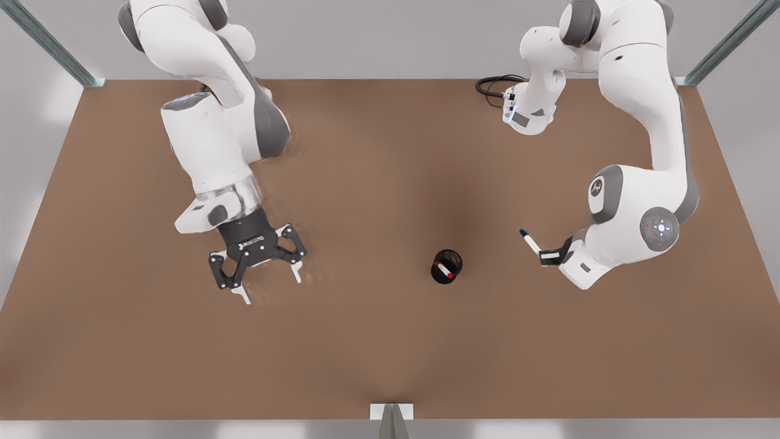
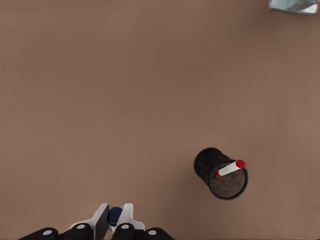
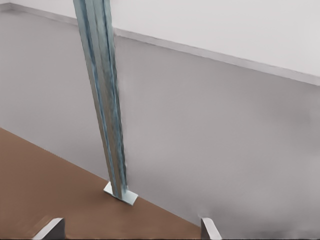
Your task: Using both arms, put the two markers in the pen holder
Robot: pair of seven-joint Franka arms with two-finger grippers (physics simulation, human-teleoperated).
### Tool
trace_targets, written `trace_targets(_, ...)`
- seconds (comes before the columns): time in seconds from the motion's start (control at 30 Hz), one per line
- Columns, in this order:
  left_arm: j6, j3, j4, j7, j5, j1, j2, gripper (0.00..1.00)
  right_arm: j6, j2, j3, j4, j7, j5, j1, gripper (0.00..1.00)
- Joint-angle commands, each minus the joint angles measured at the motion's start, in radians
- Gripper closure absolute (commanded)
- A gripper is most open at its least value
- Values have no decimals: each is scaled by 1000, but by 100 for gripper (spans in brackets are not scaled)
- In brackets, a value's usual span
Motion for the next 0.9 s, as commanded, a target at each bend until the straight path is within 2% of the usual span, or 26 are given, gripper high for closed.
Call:
trace_targets(0.0, 188, -39, 30, 129, -157, 0, 17, 79, -674, -58, -86, -14, 36, 69, -65, 0)
trace_targets(0.07, 357, -60, 30, 129, -209, -21, 38, 79, -660, -188, -88, -226, 12, 68, -150, 0)
trace_targets(0.17, 488, -62, 27, 125, -211, -66, 50, 79, -667, -199, -90, -268, 29, 45, -196, 0)
trace_targets(0.2, 488, -60, 27, 128, -211, -67, 52, 79, -645, -144, -96, -245, 30, 51, -187, 0)
trace_targets(0.3, 488, -60, 19, 122, -235, -84, 52, 79, -648, -141, -88, -215, 19, 51, -179, 0)
trace_targets(0.63, 466, -60, -159, 151, -234, -107, 1, 79, -657, -139, -79, -179, 19, 51, -176, 0)
trace_targets(0.87, 471, -60, -191, 151, -229, -130, 14, 79, -657, -139, -68, -179, 1, 86, -184, 0)
